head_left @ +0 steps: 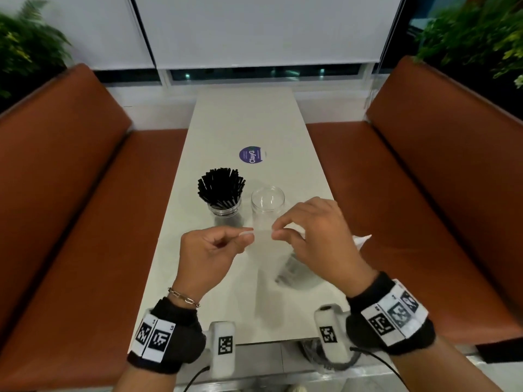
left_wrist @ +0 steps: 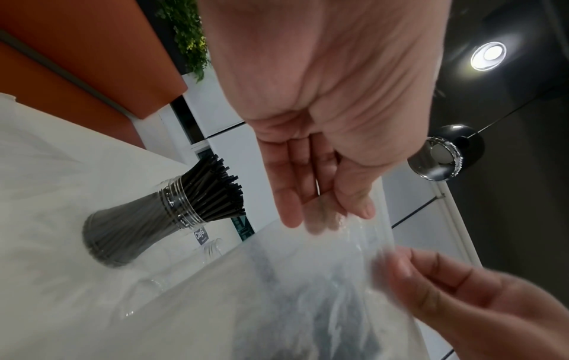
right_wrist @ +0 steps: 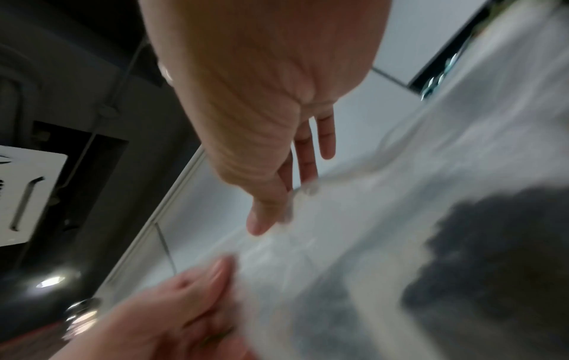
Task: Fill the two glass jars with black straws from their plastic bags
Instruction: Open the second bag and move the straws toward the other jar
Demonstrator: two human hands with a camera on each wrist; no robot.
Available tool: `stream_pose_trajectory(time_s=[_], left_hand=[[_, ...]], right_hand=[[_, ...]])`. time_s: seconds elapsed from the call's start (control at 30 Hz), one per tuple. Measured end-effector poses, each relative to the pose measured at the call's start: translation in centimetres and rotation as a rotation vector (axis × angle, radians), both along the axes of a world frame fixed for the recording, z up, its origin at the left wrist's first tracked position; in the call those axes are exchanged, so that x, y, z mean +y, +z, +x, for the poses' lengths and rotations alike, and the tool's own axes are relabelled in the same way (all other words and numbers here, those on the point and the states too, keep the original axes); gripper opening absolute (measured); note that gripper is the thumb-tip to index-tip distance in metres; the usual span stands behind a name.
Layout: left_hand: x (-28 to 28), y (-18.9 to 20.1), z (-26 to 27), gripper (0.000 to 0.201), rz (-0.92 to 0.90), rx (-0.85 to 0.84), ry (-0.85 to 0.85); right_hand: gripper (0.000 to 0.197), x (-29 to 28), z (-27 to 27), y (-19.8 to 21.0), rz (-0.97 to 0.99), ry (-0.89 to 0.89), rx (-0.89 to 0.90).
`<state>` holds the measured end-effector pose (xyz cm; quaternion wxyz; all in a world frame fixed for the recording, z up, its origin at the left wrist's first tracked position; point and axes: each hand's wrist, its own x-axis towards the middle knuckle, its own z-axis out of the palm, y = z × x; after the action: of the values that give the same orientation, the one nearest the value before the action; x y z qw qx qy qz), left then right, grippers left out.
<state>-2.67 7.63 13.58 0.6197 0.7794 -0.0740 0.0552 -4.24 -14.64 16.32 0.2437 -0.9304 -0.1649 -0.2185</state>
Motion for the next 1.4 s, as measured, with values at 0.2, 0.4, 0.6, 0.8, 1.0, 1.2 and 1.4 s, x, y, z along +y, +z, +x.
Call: stream_pose_trajectory(time_s=[0.2, 0.4, 0.6, 0.8, 1.0, 1.2, 1.4], left_hand=[[0.5, -0.3, 0.8, 0.007, -0.062, 0.074, 0.028], [1.1, -0.8, 1.7, 0.012, -0.086, 0.084, 0.024], [0.7, -1.2, 2.2, 0.022, -0.117, 0.123, -0.066], [-3.8, -5.8, 2.0, 0.104, 0.216, 0.179, -0.471], [-9.9, -8.1, 1.4, 0.096, 0.076, 0.180, -0.470], [-11.8, -9.2, 1.8, 0.087, -0.063, 0.191, -0.287], [-12.6, -12.5, 1.1, 0.069, -0.078, 0.454, -0.174]], right_hand=[[0.005, -7.3, -2.2, 1.3, -0.104, -0.208, 0.108], [0.007, -10.5, -3.4, 1.2, -0.035, -0.307, 0.228], [0.101, -12.2, -3.5, -2.2, 0.516, -0.154, 0.651], [0.109, -9.1, -2.4, -9.3, 0.708, -0.004, 0.845], [0.056, -6.1, 0.1, -11.7, 0.708, 0.065, 0.702], [0.031, -6.0, 1.9, -13.5, 0.660, -0.017, 0.570], [0.053, -4.7, 0.3, -17.6, 0.803, -0.078, 0.598]])
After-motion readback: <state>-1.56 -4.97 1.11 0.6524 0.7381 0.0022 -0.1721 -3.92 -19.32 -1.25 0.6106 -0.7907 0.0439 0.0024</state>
